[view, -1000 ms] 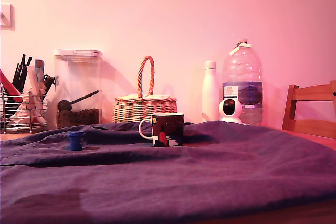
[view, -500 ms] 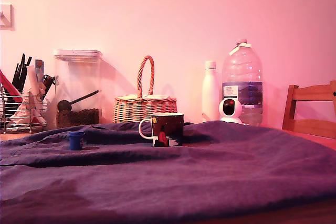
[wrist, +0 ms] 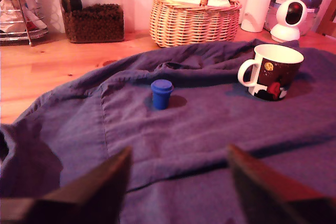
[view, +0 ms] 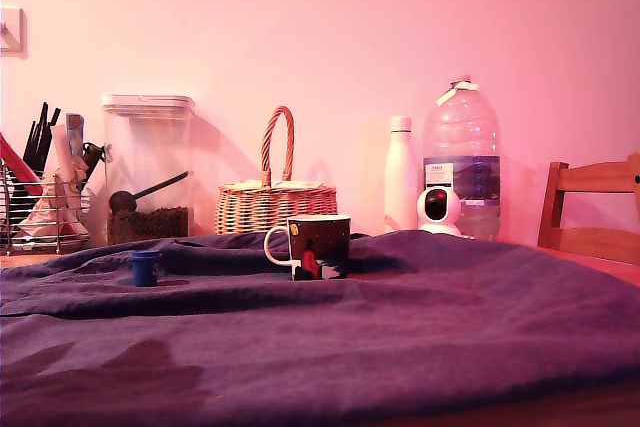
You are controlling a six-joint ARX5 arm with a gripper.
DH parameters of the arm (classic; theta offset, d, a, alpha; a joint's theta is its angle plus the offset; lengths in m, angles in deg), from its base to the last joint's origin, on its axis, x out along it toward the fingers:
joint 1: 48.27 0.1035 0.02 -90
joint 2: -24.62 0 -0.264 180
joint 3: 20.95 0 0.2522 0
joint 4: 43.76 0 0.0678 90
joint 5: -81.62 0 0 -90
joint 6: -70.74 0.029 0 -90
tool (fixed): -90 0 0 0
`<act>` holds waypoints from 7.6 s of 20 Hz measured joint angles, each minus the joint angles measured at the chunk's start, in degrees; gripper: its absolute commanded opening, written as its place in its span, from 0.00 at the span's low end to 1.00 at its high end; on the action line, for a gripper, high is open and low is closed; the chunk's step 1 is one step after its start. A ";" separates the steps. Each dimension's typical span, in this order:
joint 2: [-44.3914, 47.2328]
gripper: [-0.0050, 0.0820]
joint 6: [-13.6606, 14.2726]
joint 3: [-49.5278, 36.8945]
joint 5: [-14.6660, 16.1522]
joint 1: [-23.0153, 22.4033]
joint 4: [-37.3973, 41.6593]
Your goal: Pick up the coffee capsules on the table and drop them inside the coffee cup
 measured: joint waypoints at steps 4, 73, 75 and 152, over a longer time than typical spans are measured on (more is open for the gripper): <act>6.38 0.72 0.17 0.02 -0.11 0.00 5.18; 84.94 0.71 5.09 45.55 9.01 2.51 35.63; 84.94 0.71 5.79 46.58 9.09 2.64 34.01; 79.34 0.26 7.19 93.31 17.59 -15.76 -32.15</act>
